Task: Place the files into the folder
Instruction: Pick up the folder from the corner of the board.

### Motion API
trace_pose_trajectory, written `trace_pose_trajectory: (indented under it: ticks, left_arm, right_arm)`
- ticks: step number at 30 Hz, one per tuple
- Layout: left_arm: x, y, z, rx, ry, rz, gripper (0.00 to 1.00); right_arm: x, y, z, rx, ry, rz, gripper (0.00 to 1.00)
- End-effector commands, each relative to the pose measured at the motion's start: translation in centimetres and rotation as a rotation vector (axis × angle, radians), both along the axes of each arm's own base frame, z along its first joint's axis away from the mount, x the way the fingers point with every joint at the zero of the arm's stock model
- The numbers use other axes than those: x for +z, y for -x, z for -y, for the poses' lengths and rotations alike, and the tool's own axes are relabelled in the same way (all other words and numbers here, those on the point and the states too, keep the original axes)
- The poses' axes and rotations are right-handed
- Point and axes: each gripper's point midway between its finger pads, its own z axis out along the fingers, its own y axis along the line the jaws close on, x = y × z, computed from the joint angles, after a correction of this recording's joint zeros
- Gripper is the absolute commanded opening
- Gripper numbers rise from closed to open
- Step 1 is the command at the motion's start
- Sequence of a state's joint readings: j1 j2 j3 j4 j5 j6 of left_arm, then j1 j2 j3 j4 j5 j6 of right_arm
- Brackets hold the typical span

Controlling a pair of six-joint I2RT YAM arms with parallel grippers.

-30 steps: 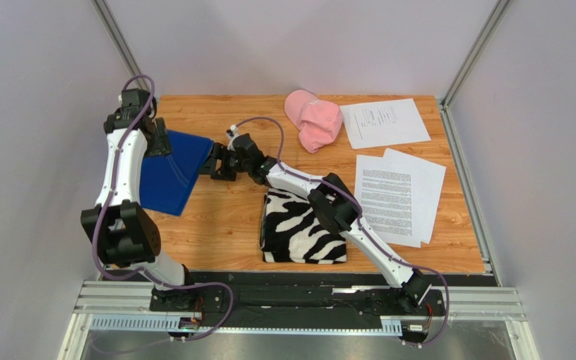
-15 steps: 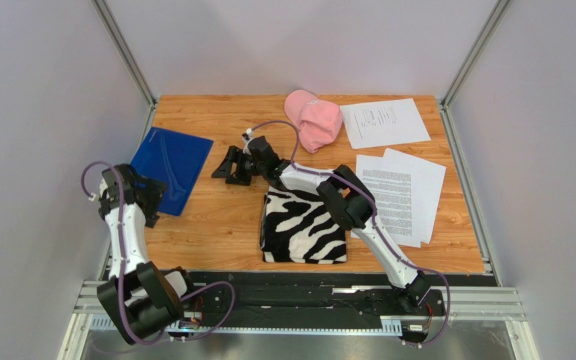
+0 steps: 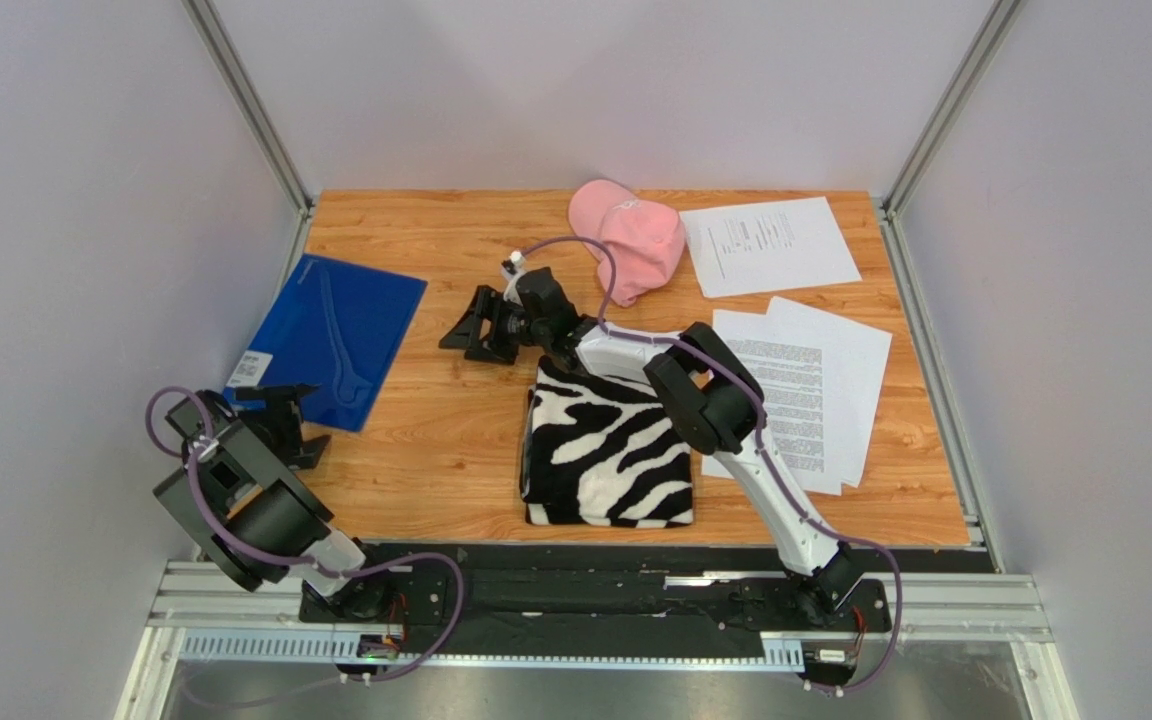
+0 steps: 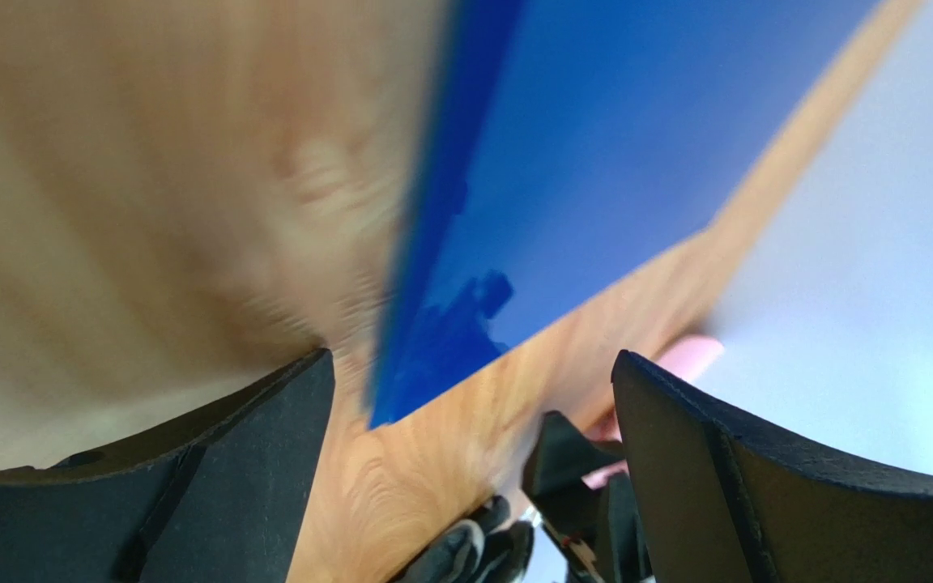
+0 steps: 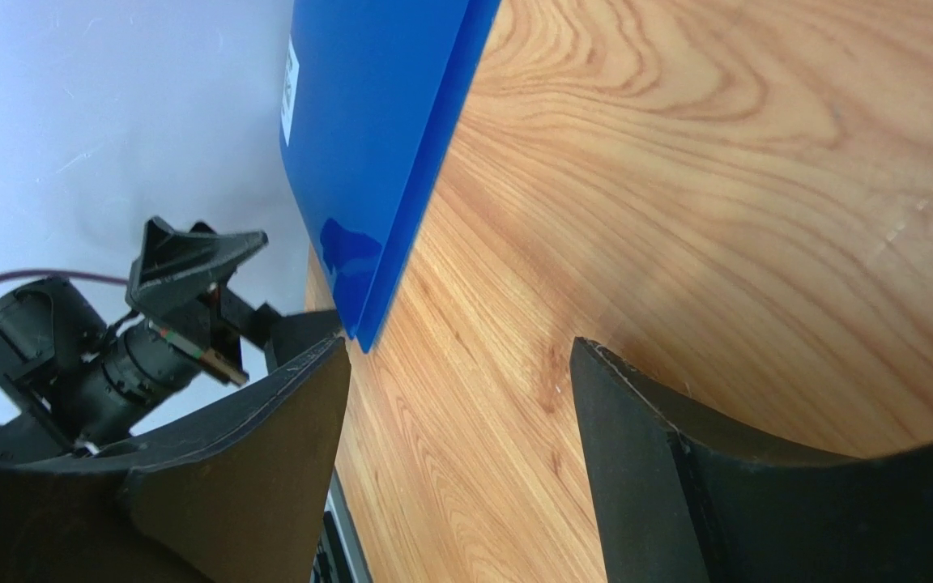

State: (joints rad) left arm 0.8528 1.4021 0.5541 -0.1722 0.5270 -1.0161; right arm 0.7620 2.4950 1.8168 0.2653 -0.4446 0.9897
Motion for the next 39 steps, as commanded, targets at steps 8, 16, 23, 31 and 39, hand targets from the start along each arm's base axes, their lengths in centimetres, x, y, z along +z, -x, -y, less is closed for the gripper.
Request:
trace_pose_trajectory:
  ticks: [8, 16, 23, 31, 39]
  left_arm:
    - [-0.5, -2.2, -2.0, -0.03, -0.086, 0.127, 0.82]
    - [-0.1, -2.5, -1.6, -0.058, -0.103, 0.175, 0.61]
    - [1.0, -3.0, -1.7, -0.079, -0.118, 0.192, 0.52]
    - [1.1, -4.4, 0.1, -0.154, -0.133, 0.118, 0.05]
    - [2.1, -4.6, 5.0, -0.245, -0.074, 0.114, 0.0]
  right_arm:
    - [6.0, -1.8, 2.0, -0.008, -0.123, 0.105, 0.7]
    - [5.5, -1.8, 2.0, 0.001, -0.132, 0.086, 0.68]
    - [5.3, -2.1, 1.8, 0.001, -0.129, 0.092, 0.68]
    - [4.7, -2.2, 1.3, 0.002, -0.125, 0.077, 0.68]
    - [4.1, -2.3, 0.8, 0.022, -0.095, 0.043, 0.74]
